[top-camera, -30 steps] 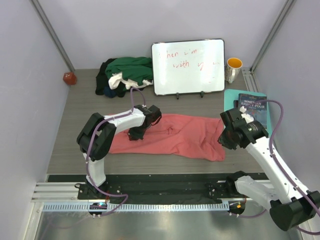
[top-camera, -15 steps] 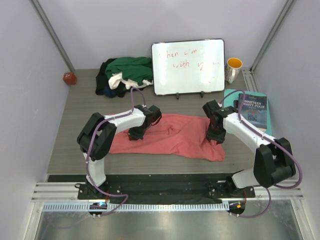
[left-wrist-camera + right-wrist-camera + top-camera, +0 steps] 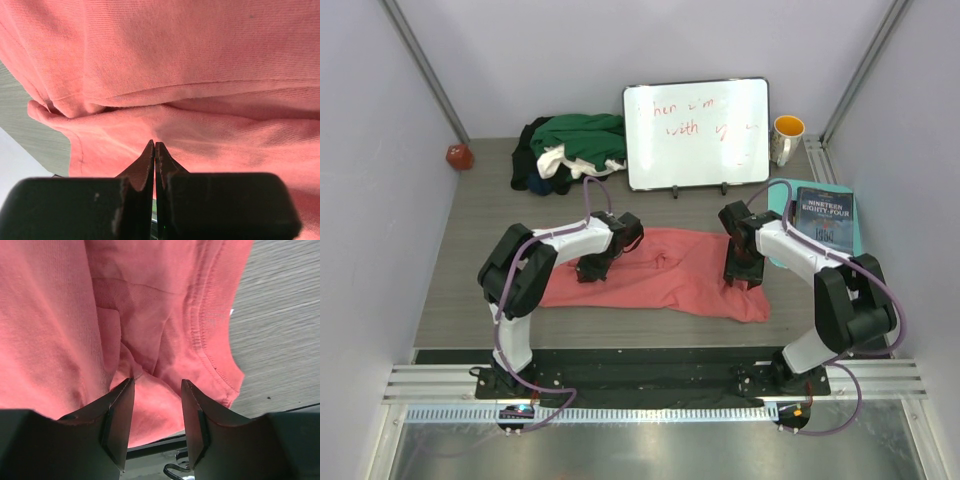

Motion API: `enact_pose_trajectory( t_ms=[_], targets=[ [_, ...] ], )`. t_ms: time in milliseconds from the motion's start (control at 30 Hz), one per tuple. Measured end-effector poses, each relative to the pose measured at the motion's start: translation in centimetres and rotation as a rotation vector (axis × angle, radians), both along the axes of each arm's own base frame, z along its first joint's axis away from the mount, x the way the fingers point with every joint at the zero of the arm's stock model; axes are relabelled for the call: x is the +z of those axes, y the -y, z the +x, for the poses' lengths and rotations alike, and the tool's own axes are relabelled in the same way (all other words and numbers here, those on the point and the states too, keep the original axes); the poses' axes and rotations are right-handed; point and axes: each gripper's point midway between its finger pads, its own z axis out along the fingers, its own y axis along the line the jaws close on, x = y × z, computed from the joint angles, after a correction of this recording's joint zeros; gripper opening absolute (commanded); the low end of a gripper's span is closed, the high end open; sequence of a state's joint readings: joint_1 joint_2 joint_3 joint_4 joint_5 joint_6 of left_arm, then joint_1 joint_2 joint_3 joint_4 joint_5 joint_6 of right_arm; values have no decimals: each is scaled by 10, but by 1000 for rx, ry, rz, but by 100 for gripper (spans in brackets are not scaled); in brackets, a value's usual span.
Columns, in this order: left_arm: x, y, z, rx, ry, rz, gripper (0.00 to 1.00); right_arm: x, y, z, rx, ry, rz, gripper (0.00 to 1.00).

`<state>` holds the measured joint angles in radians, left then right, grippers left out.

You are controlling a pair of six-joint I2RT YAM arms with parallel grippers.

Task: Fold and stack the t-shirts

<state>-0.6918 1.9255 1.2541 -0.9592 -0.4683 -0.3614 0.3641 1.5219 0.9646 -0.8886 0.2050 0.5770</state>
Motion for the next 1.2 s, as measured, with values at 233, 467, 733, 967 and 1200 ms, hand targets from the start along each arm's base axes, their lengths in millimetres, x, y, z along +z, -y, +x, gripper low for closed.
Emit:
enact_pose_trajectory(
  t_ms=[233,467,733,967,1200],
  targets=[
    [0,0,0,0,-2,2,0,-9,-6,-7,27,-51,31,48],
    [0,0,0,0,-2,2,0,-26,-5,-12,59,-122,15,1],
    [0,0,0,-1,-1,3,0,-22,1,-15,38,-123,-16,1],
    [0,0,0,-2,-3,2,0,8,13,-23,-14,-54,-42,1],
    [-1,1,-1,-2,-8,-3,0,8,19,-49,-65,-71,-35,7]
  ],
)
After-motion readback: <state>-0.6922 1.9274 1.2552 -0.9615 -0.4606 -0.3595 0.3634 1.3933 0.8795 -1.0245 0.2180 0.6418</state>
